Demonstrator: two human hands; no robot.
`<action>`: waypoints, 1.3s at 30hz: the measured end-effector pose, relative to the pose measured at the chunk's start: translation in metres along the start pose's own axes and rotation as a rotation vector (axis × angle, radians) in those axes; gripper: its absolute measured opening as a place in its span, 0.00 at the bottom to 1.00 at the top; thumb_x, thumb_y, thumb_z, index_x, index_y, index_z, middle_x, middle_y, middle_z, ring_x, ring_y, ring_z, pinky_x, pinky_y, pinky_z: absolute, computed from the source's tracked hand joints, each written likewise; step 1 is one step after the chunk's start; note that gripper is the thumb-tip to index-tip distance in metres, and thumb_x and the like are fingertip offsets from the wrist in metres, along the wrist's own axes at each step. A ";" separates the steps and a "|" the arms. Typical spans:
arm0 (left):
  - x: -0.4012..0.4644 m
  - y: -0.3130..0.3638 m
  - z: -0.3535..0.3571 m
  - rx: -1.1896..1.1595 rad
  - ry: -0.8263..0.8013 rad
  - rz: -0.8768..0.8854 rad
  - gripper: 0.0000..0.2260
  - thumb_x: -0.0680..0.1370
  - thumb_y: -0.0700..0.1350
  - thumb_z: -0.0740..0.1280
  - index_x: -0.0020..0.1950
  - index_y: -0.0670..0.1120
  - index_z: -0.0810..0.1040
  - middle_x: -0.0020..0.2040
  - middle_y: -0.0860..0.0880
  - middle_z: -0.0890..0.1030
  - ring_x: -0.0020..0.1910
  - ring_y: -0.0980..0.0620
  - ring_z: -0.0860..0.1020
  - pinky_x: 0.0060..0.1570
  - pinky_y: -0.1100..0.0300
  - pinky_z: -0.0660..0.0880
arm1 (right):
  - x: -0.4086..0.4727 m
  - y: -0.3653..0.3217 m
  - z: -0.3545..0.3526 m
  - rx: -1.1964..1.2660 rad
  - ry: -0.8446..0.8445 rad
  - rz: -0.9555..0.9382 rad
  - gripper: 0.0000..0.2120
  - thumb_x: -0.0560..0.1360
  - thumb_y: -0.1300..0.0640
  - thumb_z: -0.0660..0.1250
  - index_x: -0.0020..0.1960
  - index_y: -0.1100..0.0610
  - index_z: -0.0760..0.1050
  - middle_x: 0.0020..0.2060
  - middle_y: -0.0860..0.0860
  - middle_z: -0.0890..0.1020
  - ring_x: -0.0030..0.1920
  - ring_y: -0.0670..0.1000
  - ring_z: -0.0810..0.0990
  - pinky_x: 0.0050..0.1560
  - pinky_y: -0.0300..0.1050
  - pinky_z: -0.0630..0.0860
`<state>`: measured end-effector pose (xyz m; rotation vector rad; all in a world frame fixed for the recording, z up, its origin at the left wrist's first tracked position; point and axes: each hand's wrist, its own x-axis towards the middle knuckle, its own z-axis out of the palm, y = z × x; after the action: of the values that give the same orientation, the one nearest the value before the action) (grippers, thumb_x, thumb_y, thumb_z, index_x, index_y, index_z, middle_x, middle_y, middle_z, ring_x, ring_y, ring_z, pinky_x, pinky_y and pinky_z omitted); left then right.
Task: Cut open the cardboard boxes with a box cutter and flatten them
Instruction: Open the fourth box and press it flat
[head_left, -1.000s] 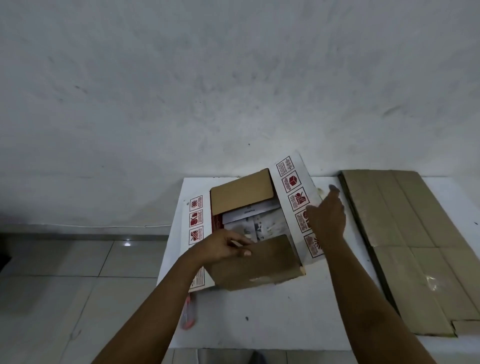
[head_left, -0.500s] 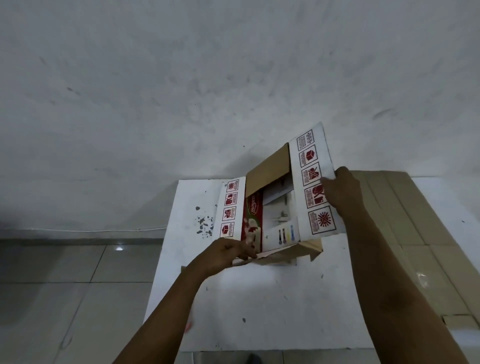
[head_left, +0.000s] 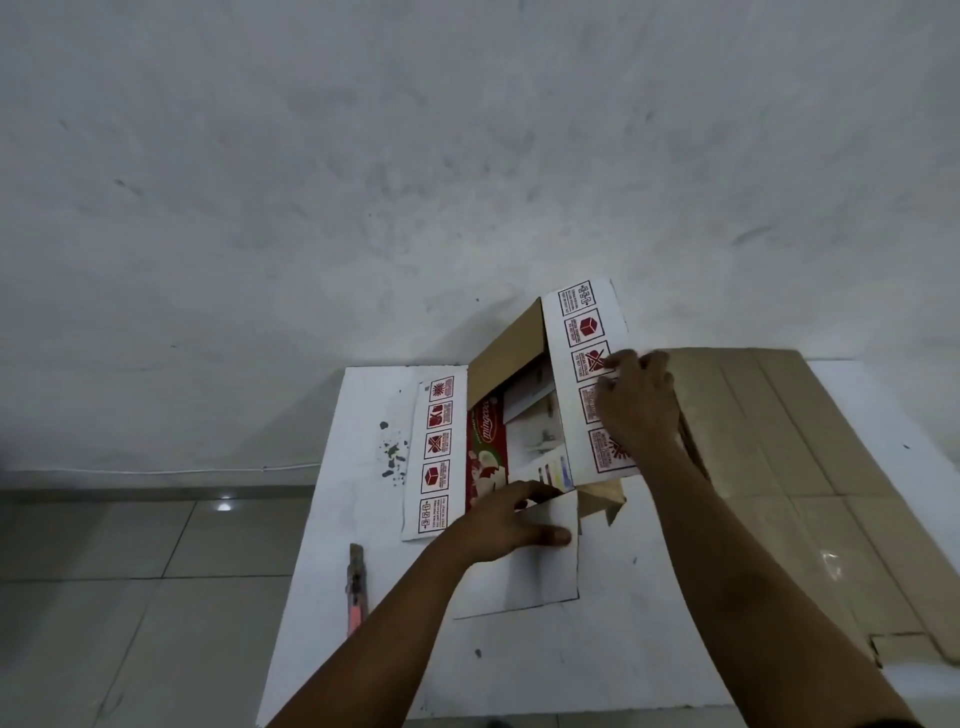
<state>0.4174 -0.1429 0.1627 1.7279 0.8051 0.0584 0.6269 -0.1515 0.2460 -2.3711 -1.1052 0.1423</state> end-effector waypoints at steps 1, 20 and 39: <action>0.002 0.000 0.002 -0.017 0.026 0.003 0.31 0.70 0.60 0.76 0.71 0.57 0.72 0.68 0.57 0.74 0.67 0.54 0.71 0.61 0.60 0.69 | -0.003 0.000 0.004 -0.120 0.017 -0.036 0.23 0.75 0.43 0.67 0.64 0.55 0.68 0.61 0.60 0.68 0.59 0.63 0.73 0.55 0.57 0.74; 0.074 0.027 -0.089 -0.163 0.292 -0.049 0.36 0.77 0.73 0.49 0.76 0.51 0.67 0.74 0.47 0.70 0.73 0.46 0.68 0.71 0.47 0.66 | -0.040 -0.041 0.032 -0.501 -0.026 -0.092 0.58 0.59 0.28 0.72 0.78 0.52 0.50 0.75 0.66 0.54 0.71 0.68 0.62 0.66 0.64 0.66; 0.136 0.036 -0.156 -0.202 0.531 -0.026 0.62 0.59 0.76 0.72 0.81 0.56 0.41 0.81 0.49 0.38 0.80 0.42 0.42 0.75 0.33 0.48 | -0.091 -0.092 0.050 -0.497 0.016 -0.089 0.53 0.53 0.34 0.76 0.73 0.56 0.69 0.72 0.68 0.64 0.60 0.65 0.71 0.49 0.57 0.73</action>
<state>0.4708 0.0574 0.1960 1.5236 1.1627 0.5813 0.4883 -0.1489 0.2373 -2.7340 -1.3606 -0.2072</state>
